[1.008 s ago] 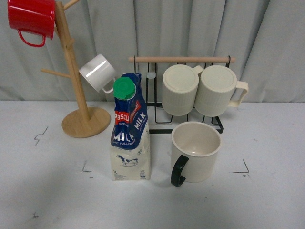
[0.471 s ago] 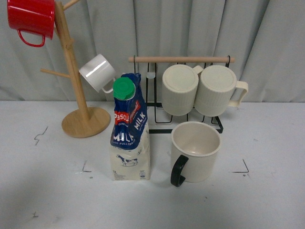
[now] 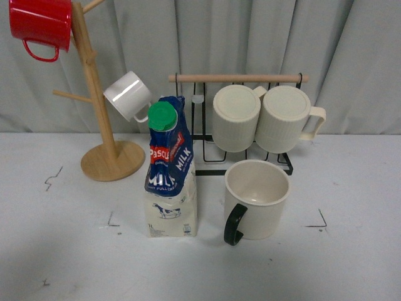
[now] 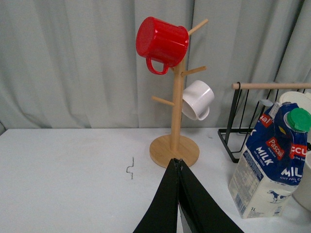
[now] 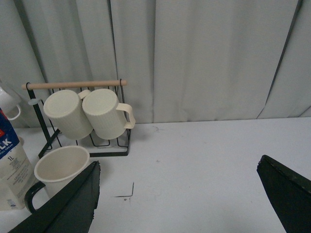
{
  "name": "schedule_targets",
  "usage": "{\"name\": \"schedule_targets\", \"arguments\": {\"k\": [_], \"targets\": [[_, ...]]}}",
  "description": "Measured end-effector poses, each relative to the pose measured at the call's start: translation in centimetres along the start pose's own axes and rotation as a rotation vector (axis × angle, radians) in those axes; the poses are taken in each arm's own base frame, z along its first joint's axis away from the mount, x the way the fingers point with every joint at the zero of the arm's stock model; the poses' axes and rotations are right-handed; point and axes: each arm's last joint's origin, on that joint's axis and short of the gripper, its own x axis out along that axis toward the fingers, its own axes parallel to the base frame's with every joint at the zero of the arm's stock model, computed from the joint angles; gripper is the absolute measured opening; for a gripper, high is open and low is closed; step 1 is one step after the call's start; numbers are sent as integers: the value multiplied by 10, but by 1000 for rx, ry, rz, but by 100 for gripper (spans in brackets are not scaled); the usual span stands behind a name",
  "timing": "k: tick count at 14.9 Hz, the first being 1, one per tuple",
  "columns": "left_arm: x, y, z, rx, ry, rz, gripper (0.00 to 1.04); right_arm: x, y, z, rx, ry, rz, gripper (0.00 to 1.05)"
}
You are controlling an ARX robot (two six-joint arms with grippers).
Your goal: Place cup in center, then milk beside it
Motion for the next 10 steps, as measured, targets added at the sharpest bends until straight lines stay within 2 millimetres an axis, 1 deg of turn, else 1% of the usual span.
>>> {"name": "schedule_targets", "arguments": {"k": [4, 5, 6, 8, 9, 10], "targets": [[-6, 0, -1, 0, 11, 1, 2, 0, 0, 0, 0, 0, 0, 98], [-13, 0, -7, 0, 54, -2, 2, 0, 0, 0, 0, 0, 0, 98], [-15, 0, -1, 0, -11, -1, 2, 0, 0, 0, 0, 0, 0, 98], [-15, 0, -4, 0, 14, 0, 2, 0, 0, 0, 0, 0, 1, 98], [-15, 0, -3, 0, 7, 1, 8, 0, 0, 0, 0, 0, 1, 98], [-15, 0, -3, 0, 10, 0, 21, 0, 0, 0, 0, 0, 1, 98]]}}
